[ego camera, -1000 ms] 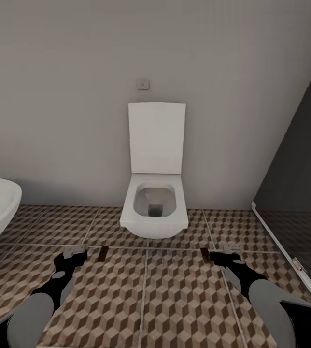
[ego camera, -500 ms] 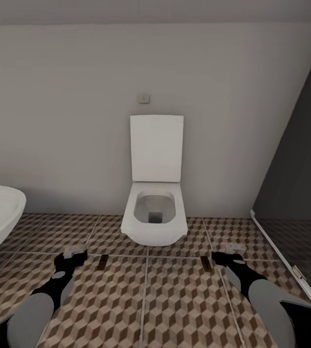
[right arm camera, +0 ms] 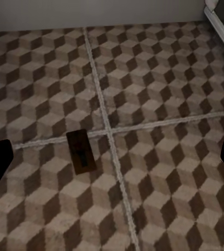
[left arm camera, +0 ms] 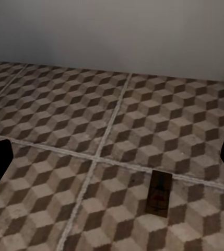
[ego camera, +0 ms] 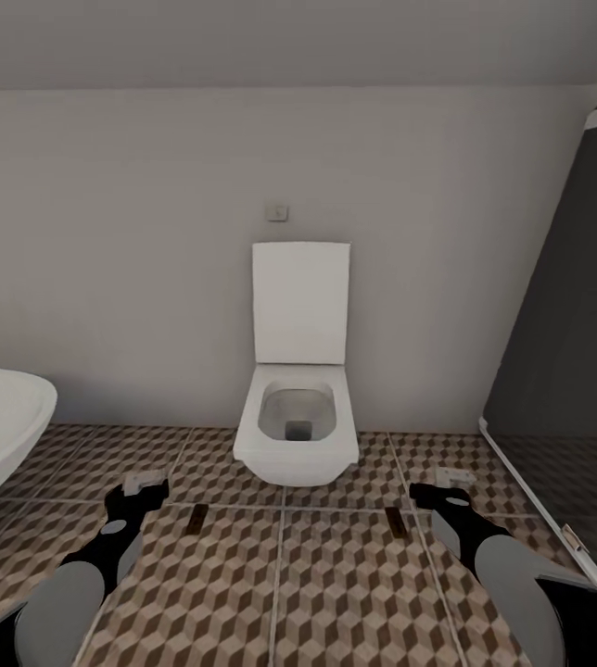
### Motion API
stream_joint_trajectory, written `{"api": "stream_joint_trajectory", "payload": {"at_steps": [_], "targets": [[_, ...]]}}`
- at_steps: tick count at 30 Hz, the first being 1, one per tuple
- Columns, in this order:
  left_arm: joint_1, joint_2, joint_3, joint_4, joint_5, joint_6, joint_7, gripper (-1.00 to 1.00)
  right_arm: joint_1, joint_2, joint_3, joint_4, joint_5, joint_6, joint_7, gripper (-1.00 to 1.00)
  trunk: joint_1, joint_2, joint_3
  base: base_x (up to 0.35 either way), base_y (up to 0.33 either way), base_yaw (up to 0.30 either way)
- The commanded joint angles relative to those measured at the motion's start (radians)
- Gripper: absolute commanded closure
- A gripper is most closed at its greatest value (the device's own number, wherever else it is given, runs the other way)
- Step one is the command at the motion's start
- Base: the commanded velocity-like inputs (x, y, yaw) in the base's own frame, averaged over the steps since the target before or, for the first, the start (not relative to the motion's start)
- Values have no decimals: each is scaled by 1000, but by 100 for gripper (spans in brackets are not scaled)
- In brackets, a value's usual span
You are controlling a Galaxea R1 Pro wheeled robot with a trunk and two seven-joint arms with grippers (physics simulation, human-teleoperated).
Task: Take the four mousetraps from the cabinet in the bathroom and place them on the bathroom floor. Make sure all four end up on the same floor surface, and ensure that at least two of them are either under or directly next to the same bathroom sink.
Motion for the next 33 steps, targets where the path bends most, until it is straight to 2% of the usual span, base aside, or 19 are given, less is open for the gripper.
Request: {"api": "stream_joint_trajectory", "payload": {"at_steps": [1,7,19,33], "targets": [[-1,0,5,2,-11,-5,5,-100,-1,0,-8,1,9,-2,-1,-100,-1,0,3,0,0,0],[-1,-6,5,3,-11,-4,4,-100,-1,3,-7,1,9,14,-10,-100,-3,1,26,0,0,0],[-1,-9,7,4,-11,4,-3,-100,-1,32,-5,2,14,44,-15,-100,-9,4,73,0,0,0],[-1,-10,5,15,-7,11,-4,-100,-1,36,-6,42,13,36,-15,-100,-15,7,127,0,0,0]]}}
